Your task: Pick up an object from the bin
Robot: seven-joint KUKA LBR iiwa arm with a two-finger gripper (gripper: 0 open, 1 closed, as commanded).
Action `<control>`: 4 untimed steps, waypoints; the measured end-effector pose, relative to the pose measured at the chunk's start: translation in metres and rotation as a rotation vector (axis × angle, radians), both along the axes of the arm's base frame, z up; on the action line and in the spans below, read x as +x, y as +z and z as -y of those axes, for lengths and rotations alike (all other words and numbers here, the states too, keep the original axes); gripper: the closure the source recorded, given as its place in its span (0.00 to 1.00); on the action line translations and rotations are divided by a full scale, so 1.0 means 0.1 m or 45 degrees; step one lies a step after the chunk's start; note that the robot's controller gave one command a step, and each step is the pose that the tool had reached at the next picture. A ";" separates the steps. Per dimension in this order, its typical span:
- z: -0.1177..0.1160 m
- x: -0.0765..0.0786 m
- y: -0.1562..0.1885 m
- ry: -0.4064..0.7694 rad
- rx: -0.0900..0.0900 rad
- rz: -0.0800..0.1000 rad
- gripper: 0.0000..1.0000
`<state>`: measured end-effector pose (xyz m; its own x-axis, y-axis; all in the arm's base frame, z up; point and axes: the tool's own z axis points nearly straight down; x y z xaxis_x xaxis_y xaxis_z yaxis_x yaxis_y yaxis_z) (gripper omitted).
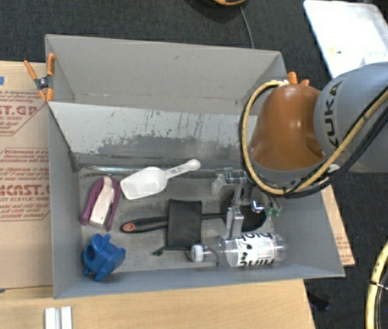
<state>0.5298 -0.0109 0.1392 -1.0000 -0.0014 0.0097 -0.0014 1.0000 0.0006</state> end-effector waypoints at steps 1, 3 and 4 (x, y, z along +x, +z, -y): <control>0.00 0.02 0.03 0.000 0.000 0.008 0.00; 0.25 0.02 -0.81 -0.128 0.002 0.030 1.00; 0.25 -0.02 -0.72 -0.134 0.002 0.021 1.00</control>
Offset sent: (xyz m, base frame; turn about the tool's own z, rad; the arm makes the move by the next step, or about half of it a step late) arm 0.0022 -0.0262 -0.0692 0.0882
